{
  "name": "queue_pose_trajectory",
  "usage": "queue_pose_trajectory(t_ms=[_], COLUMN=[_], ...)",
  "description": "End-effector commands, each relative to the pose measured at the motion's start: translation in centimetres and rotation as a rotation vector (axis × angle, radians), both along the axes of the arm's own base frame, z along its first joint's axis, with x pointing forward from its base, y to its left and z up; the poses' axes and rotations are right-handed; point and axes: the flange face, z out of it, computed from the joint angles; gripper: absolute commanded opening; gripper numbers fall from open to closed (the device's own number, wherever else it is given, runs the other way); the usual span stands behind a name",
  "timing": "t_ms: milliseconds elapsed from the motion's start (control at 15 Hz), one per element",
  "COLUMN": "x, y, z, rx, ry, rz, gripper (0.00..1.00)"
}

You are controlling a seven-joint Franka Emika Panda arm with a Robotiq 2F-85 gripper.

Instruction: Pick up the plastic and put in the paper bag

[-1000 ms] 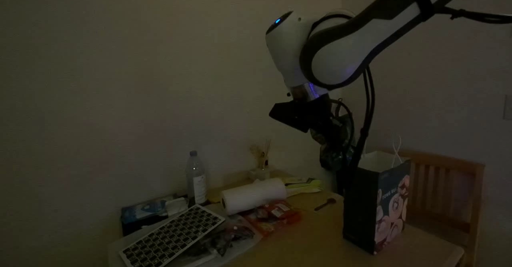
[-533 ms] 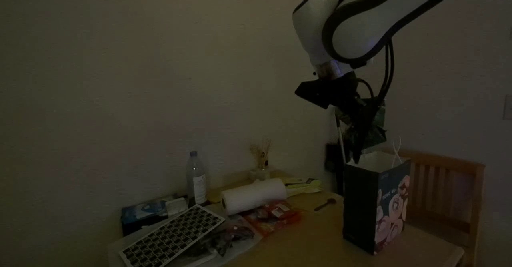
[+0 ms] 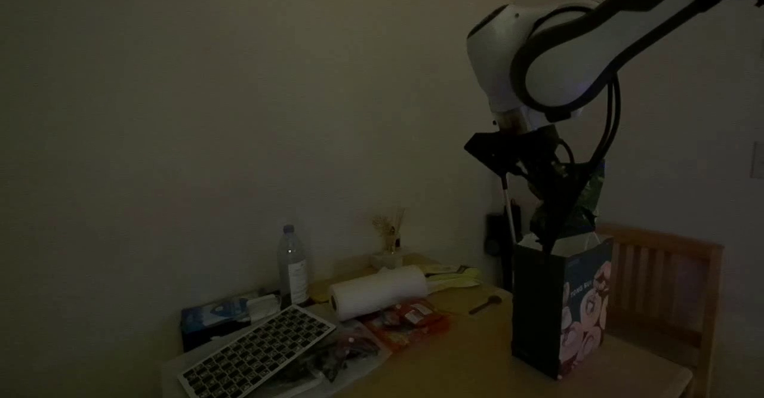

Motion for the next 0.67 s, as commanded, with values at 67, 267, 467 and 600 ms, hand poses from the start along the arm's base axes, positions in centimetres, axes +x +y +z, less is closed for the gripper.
queue_pose_trajectory(t_ms=[67, 267, 467, 600], x=[-0.2, 0.1, 0.6, 0.3], y=[-2.3, -3.6, -5.4, -4.9], z=[-1.0, -1.3, -0.8, -1.2], rx=[0.011, 0.006, 0.024, 0.025], ry=[-0.128, -0.169, -0.189, -0.165], rz=[-0.134, -0.197, -0.206, -0.202], gripper=[0.04, 0.04, 0.04, 0.15])
